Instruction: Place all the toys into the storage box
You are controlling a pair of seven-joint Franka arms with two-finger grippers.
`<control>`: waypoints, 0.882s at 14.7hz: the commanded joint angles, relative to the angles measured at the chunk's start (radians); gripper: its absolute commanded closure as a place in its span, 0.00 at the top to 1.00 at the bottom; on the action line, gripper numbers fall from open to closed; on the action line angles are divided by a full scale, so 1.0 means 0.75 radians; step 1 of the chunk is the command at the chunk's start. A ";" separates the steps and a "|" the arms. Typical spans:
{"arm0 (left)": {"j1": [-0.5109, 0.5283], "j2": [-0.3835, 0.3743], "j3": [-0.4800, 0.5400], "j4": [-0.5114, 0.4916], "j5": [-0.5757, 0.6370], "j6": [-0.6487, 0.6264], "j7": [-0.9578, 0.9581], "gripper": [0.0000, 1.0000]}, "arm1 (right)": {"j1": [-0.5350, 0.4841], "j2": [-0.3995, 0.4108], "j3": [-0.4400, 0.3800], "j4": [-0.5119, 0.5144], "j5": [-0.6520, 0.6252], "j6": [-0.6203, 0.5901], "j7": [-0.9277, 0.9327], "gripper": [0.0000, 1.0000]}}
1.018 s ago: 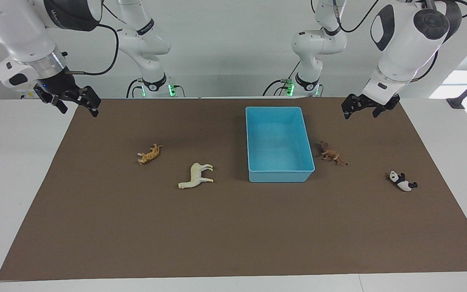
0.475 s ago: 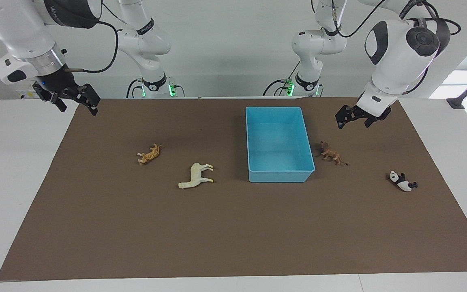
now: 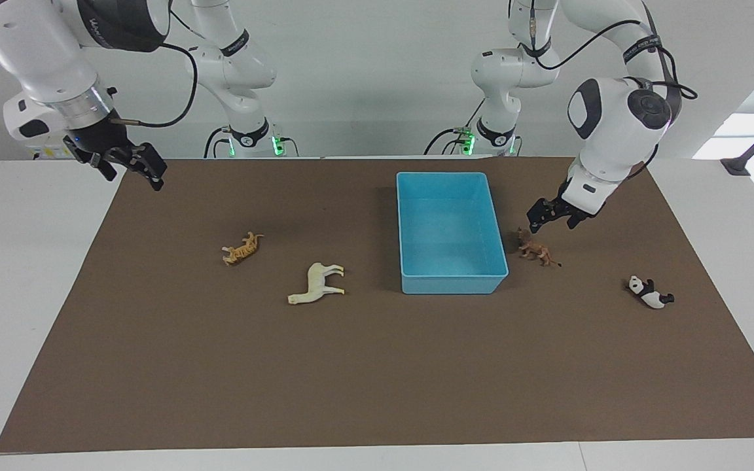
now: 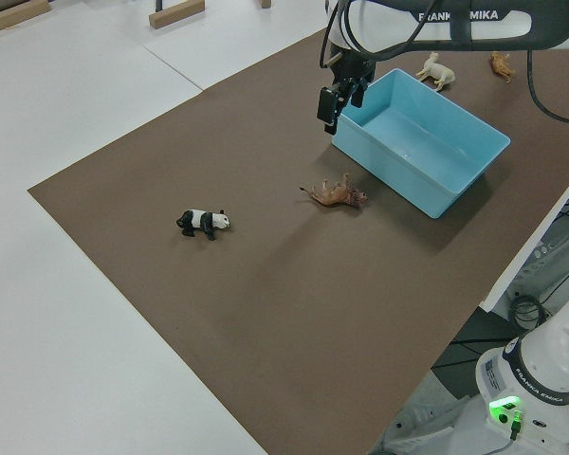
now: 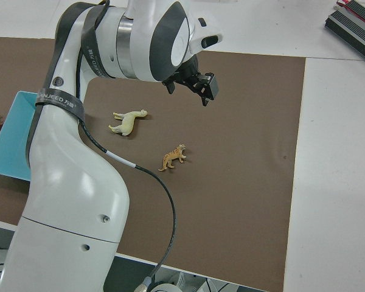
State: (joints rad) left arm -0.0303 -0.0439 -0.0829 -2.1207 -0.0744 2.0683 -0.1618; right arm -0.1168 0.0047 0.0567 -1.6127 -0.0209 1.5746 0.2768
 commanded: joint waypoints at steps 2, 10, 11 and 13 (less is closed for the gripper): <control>0.020 -0.077 0.000 -0.191 -0.026 0.144 -0.048 1.00 | 0.080 -0.066 0.008 -0.234 0.014 0.224 0.246 1.00; 0.098 0.054 0.000 -0.326 -0.026 0.472 -0.788 1.00 | 0.193 -0.043 0.008 -0.602 0.014 0.645 0.582 1.00; 0.098 0.065 0.000 -0.340 -0.023 0.478 -0.833 1.00 | 0.193 -0.043 0.006 -0.621 0.014 0.647 0.594 1.00; 0.090 0.069 0.000 -0.363 -0.023 0.514 -0.846 1.00 | 0.205 -0.049 0.008 -0.686 0.016 0.680 0.657 1.00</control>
State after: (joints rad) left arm 0.0409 0.0122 -0.0785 -2.3583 -0.0795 2.4029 -0.7628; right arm 0.0345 -0.0001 0.0592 -2.0592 -0.0208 2.0431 0.7204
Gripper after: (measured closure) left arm 0.000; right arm 0.000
